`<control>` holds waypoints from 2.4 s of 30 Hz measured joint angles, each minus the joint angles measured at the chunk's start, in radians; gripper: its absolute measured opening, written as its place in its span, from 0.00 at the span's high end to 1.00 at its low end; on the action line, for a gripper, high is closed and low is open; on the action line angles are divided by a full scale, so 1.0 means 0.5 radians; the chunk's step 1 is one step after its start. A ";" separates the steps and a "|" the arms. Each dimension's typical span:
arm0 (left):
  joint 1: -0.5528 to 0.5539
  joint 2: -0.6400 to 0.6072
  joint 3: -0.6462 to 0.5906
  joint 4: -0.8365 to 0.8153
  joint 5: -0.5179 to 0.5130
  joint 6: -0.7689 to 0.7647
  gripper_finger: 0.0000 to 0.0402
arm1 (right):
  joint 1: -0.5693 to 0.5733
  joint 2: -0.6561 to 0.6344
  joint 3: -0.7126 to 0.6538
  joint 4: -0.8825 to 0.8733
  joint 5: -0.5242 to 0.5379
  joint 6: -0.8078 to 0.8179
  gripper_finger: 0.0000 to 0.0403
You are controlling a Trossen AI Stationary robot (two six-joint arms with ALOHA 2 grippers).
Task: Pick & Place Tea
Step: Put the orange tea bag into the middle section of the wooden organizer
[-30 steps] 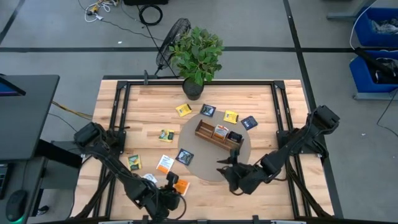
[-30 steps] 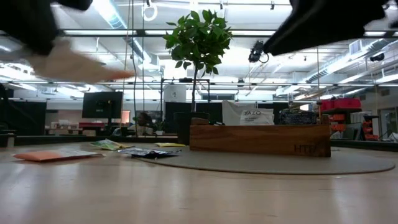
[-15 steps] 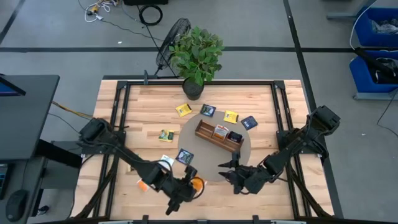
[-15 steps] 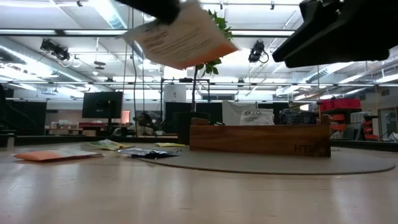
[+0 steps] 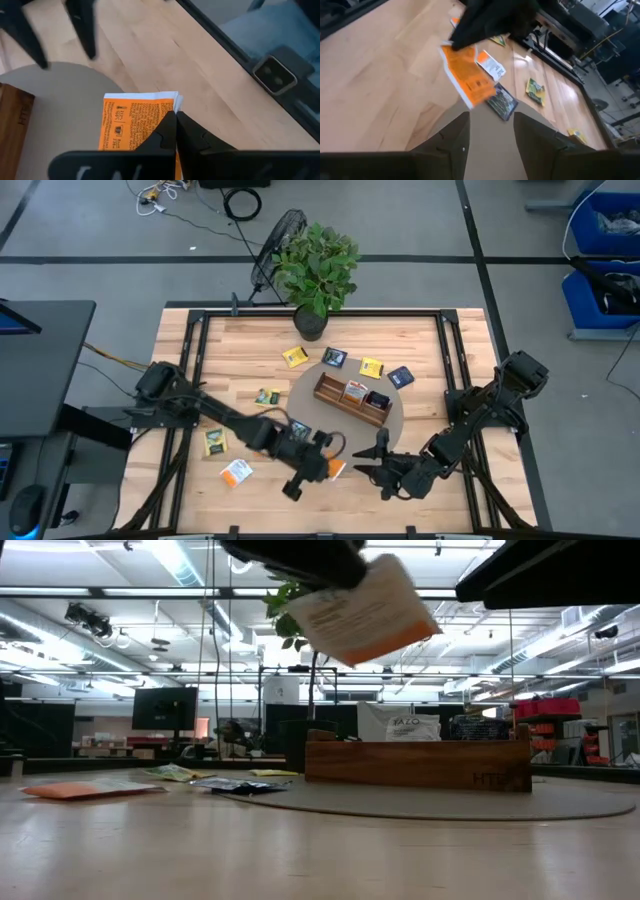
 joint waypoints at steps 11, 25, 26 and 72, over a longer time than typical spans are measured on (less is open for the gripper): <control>0.386 -0.001 0.001 0.197 0.589 -0.235 0.99 | -0.038 0.000 0.000 -0.027 -0.021 -0.148 0.60; 0.435 -0.002 0.001 0.294 0.681 -0.286 0.99 | -0.237 0.000 0.000 -0.073 -0.130 -0.058 0.62; 0.435 -0.002 0.001 0.285 0.681 -0.286 0.99 | -0.240 -0.001 0.000 -0.070 -0.162 -0.042 0.63; 0.266 -0.153 0.002 -0.244 -0.177 -0.188 0.78 | -0.294 -0.047 0.000 -0.407 -0.195 1.040 1.00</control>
